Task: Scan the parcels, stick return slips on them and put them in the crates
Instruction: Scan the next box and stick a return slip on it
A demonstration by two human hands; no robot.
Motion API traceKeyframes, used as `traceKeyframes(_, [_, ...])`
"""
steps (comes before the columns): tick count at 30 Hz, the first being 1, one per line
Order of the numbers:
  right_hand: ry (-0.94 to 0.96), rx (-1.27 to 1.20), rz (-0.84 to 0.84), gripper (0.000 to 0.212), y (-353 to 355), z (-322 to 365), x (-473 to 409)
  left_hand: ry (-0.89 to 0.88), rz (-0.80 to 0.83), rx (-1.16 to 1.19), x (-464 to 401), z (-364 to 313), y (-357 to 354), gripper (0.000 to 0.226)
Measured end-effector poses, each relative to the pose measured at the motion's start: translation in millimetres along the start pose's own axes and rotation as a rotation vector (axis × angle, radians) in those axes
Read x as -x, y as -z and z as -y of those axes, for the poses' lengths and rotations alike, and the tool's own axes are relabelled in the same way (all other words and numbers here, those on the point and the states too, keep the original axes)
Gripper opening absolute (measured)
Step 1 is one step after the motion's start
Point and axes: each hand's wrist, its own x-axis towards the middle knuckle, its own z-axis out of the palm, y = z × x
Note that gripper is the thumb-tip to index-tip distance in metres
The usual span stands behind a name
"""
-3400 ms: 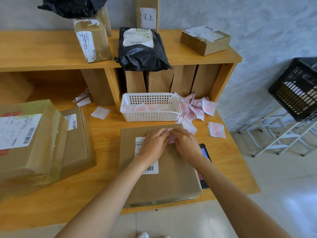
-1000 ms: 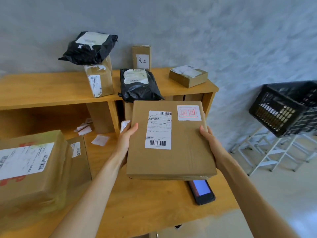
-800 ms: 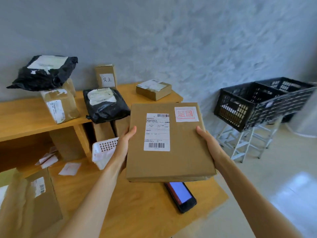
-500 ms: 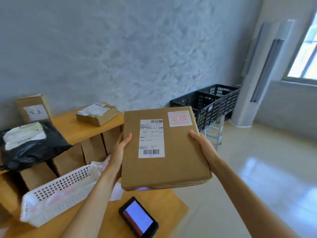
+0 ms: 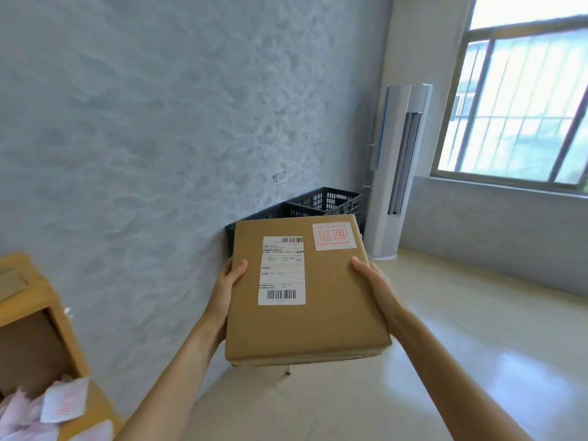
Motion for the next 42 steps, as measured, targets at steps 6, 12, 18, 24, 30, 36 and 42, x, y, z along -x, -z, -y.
traceKeyframes(6, [0.008, 0.014, -0.021, 0.043, 58, 16, -65, 0.027, 0.027, 0.015, -79, 22, -50, 0.049])
traceKeyframes(12, [-0.017, 0.007, -0.048, 0.04, 99, 2, -142, 0.052, 0.03, 0.006, -164, 59, -81, 0.026])
traceKeyframes(18, [-0.036, 0.061, -0.068, 0.04, 120, -1, -264, 0.034, 0.027, 0.002, -288, 81, -94, 0.027])
traceKeyframes(24, [-0.011, 0.112, -0.029, 0.032, 112, 42, -405, -0.014, 0.019, 0.001, -425, 60, -95, 0.051])
traceKeyframes(30, [-0.022, 0.097, 0.046, 0.037, 99, 50, -524, -0.053, -0.059, -0.001, -518, 43, -90, 0.048])
traceKeyframes(36, [-0.076, 0.14, 0.19, 0.043, 75, 29, -653, -0.064, -0.228, -0.024, -604, 55, -60, 0.052])
traceKeyframes(42, [-0.142, 0.17, 0.425, 0.044, 37, 3, -793, -0.078, -0.468, -0.033, -689, 76, -24, 0.048])
